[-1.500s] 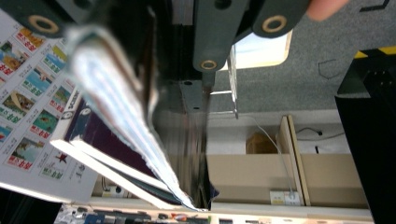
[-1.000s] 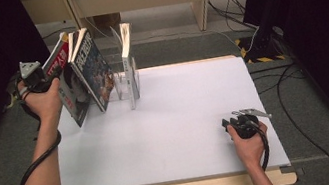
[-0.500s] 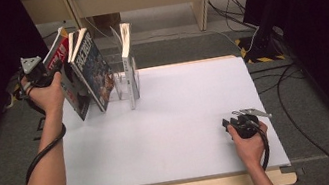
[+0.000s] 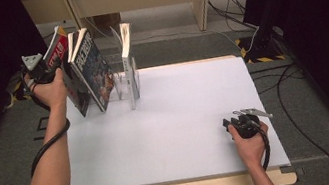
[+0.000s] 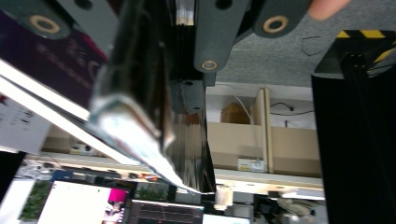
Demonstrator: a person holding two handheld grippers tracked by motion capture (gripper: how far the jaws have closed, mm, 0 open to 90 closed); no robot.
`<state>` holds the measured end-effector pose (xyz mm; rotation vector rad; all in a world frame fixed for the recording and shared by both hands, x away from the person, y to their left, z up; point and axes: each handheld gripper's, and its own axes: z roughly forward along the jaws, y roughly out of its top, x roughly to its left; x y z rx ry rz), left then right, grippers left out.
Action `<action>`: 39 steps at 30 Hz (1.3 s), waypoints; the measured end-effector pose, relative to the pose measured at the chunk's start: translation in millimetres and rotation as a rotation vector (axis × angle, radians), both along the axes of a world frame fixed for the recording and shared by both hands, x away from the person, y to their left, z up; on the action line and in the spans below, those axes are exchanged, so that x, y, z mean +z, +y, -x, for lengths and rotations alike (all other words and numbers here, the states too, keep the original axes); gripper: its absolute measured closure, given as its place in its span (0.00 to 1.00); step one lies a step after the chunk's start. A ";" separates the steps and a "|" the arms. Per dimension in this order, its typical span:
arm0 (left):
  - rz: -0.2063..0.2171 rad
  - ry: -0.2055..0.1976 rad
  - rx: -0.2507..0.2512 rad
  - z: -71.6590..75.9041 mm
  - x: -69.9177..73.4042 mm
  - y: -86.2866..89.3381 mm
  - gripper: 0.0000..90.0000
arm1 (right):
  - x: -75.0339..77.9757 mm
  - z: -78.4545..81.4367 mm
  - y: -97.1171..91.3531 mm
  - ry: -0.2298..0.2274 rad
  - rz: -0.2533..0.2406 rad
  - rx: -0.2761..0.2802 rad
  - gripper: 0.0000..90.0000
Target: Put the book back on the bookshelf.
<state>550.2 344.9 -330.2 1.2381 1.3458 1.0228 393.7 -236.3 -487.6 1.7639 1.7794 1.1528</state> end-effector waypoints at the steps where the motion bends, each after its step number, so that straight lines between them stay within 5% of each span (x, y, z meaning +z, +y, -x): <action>1: -0.007 -0.005 0.009 -0.7 -0.3 0.0 0.96 | -0.1 -0.1 -0.1 0.000 0.000 -0.001 0.68; 11: -0.080 -0.028 0.038 1.2 -12.6 3.5 0.95 | 0.1 0.5 1.0 0.007 -0.002 0.000 0.68; 18: -0.093 -0.018 0.031 6.0 -17.3 8.8 0.89 | -0.5 0.4 2.3 0.006 0.000 0.006 0.68; 39: -0.021 0.000 -0.013 11.4 -18.5 10.9 0.69 | 0.3 1.4 4.0 0.008 0.000 0.006 0.68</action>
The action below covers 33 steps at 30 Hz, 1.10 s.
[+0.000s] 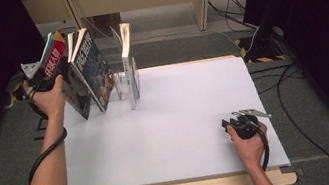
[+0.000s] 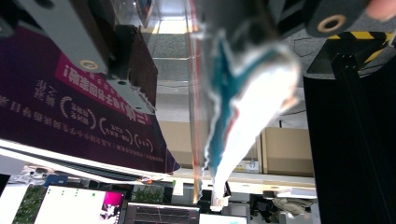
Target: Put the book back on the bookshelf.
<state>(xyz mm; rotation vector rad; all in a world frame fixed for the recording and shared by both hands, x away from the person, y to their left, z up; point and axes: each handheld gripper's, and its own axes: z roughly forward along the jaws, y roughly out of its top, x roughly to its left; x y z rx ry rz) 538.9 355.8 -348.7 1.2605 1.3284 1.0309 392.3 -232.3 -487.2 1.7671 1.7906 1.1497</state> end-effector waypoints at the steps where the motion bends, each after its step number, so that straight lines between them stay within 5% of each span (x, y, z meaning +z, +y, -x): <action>1: 0.001 0.002 -0.002 0.3 -0.2 0.3 0.68 | 0.1 0.0 0.1 -0.002 0.001 0.000 0.68; 33: 0.053 0.062 -0.026 28.6 4.9 3.5 0.53 | 3.6 2.1 0.0 -0.016 -0.001 -0.007 0.68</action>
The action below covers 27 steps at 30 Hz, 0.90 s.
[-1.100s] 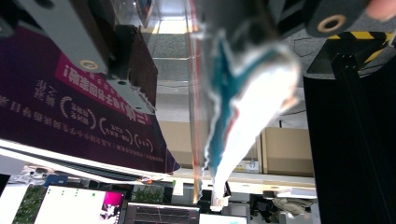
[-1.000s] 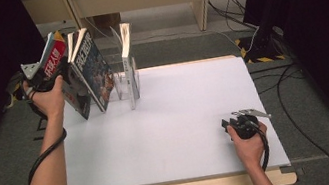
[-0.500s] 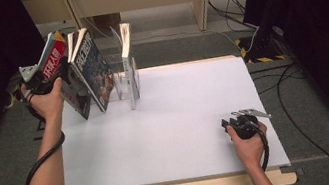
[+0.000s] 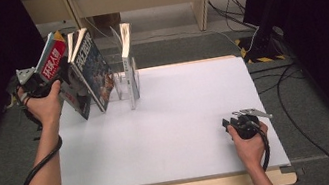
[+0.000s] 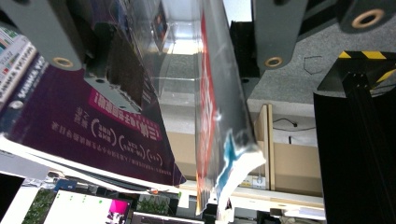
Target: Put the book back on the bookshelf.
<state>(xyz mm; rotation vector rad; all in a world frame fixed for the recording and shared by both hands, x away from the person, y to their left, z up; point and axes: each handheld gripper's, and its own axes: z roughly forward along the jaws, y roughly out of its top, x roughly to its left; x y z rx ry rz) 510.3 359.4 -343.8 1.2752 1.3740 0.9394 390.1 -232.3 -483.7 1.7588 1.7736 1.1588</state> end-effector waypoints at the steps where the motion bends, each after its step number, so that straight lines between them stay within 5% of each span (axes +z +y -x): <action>1: 0.001 0.008 -0.002 2.7 -0.9 0.0 0.52 | -0.1 0.1 0.2 0.000 0.001 0.001 0.68; 27: 0.027 0.055 -0.018 42.6 -14.0 7.2 0.46 | 4.9 3.1 -0.8 -0.013 0.007 -0.006 0.68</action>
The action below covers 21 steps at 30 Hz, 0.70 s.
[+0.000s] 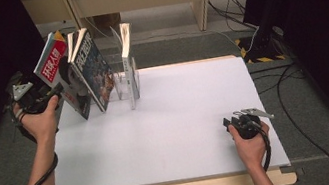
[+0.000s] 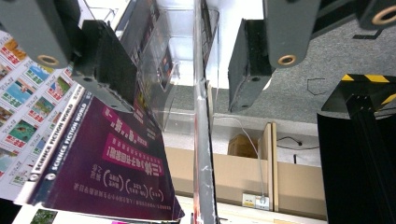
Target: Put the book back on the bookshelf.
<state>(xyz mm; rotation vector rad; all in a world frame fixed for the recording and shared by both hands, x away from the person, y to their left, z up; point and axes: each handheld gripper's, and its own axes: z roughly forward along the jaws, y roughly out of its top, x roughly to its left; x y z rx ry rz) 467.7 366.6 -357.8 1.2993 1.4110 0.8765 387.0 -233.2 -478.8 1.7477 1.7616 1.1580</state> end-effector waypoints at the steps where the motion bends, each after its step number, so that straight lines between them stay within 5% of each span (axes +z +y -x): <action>1: 0.002 -0.001 0.001 1.4 0.0 0.3 0.46 | 0.0 0.0 0.2 0.000 -0.001 0.001 0.68; 21: 0.000 0.024 -0.029 28.2 -14.3 -4.4 0.45 | 0.4 0.2 0.9 -0.005 0.001 0.003 0.68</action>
